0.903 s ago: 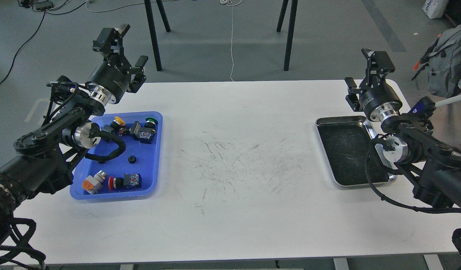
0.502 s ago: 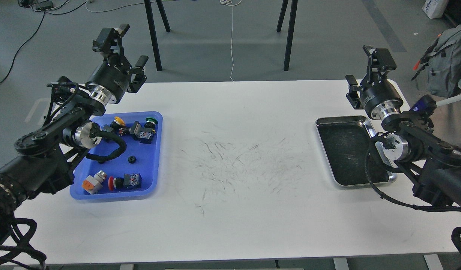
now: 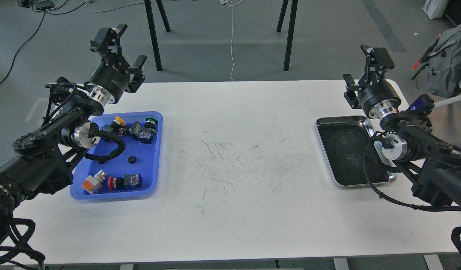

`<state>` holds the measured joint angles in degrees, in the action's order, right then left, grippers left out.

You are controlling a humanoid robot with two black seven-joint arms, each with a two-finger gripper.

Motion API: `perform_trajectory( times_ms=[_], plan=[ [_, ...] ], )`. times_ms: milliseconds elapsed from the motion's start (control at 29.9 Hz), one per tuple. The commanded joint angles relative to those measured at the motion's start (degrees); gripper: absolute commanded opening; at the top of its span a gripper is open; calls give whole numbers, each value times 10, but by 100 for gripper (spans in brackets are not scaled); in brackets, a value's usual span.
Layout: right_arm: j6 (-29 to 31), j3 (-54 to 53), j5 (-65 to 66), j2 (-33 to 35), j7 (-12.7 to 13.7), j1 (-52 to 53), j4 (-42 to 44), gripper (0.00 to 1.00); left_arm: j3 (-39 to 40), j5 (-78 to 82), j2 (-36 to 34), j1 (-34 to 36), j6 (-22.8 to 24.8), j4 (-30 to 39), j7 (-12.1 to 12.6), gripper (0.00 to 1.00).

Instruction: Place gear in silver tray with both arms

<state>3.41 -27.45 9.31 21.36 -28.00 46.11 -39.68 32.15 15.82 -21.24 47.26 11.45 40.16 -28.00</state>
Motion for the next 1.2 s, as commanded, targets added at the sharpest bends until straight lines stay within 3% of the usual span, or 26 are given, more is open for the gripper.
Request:
perform_trajectory(
  times_ms=[0,1170],
  plan=[
    [2,2,0,0,0,-1,-1,99,-1,1,0,-1,2,0,0,100],
    [8,4,0,1,0,-2,-1,99,-2,1,-3,2,21,1,0,100]
  ],
)
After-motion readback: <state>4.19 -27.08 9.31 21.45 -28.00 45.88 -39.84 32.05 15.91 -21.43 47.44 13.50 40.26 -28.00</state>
